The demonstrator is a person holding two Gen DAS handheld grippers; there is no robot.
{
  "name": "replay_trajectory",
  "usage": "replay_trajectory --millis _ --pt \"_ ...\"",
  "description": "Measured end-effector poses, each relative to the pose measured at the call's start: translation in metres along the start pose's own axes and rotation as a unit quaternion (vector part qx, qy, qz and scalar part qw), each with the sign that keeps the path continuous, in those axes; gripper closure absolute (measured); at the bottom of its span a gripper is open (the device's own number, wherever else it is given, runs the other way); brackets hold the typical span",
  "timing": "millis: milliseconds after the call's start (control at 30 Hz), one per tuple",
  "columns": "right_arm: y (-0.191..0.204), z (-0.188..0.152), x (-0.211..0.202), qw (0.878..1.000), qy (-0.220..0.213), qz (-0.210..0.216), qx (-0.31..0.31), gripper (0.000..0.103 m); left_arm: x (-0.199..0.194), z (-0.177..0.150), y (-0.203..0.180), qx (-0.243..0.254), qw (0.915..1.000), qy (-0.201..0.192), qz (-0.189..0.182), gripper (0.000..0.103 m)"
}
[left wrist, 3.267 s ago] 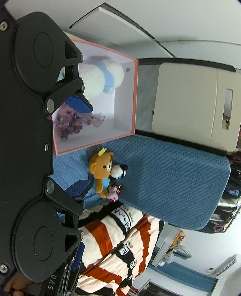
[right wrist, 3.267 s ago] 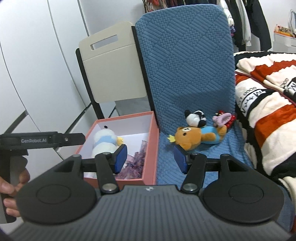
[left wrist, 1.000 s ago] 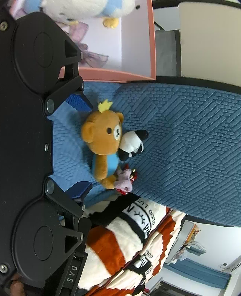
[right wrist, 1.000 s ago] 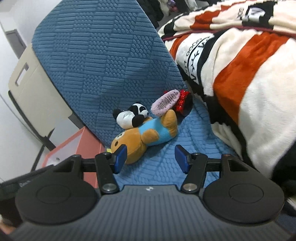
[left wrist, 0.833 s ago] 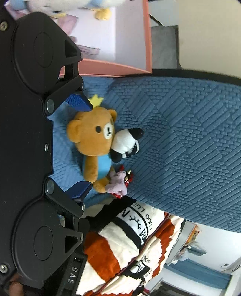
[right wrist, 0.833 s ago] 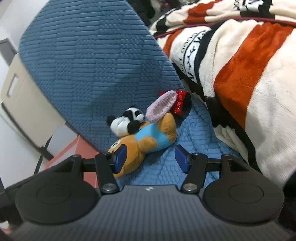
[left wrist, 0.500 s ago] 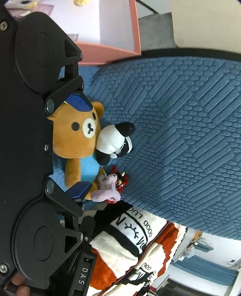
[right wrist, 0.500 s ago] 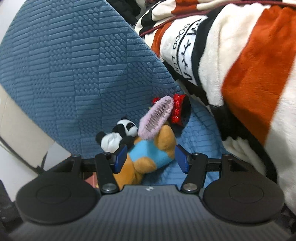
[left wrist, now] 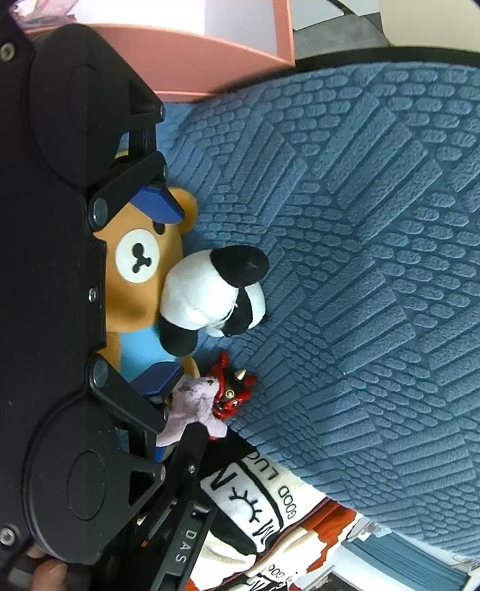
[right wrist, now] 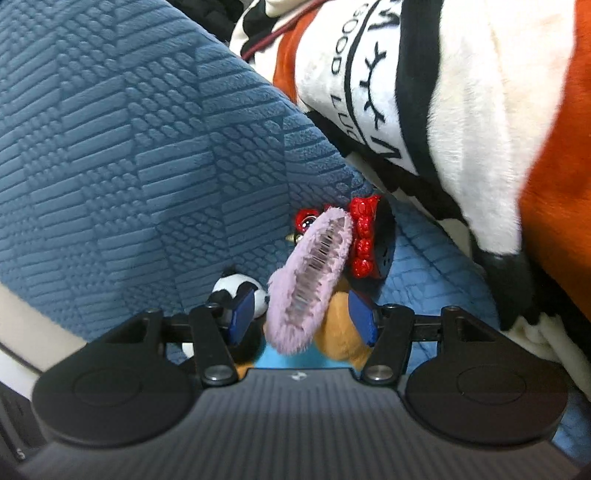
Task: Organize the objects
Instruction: 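Grasp black-white panda plush with left tool while right tool grasps pink comb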
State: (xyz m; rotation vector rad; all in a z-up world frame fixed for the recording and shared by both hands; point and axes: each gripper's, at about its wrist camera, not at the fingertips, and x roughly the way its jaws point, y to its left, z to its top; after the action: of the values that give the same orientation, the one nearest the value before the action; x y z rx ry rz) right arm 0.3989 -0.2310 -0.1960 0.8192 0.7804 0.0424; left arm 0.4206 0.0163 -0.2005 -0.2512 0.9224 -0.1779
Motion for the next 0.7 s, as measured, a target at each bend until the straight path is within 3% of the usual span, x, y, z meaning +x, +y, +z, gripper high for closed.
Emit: replay_trajectory --millis 267,467,600,700 --pt "-0.004 0.005 0.017 1.0 0.002 -0.008 0.03 0.044 0.026 0.012 0.005 -0.007 0.9997 0.021 0.003 0.024" --pt "-0.007 0.009 0.029 0.999 0.007 -0.02 0.044 0.054 0.041 0.018 0.009 -0.015 0.9993 0.033 -0.007 0.028" --pt "-0.007 0.011 0.031 0.999 0.007 -0.018 0.049 0.058 0.045 0.021 0.012 -0.021 0.9986 0.038 -0.03 0.046" --pt "-0.004 0.011 0.029 0.999 0.004 -0.021 0.04 0.06 0.044 0.023 0.01 -0.02 0.9985 0.036 -0.035 0.052"
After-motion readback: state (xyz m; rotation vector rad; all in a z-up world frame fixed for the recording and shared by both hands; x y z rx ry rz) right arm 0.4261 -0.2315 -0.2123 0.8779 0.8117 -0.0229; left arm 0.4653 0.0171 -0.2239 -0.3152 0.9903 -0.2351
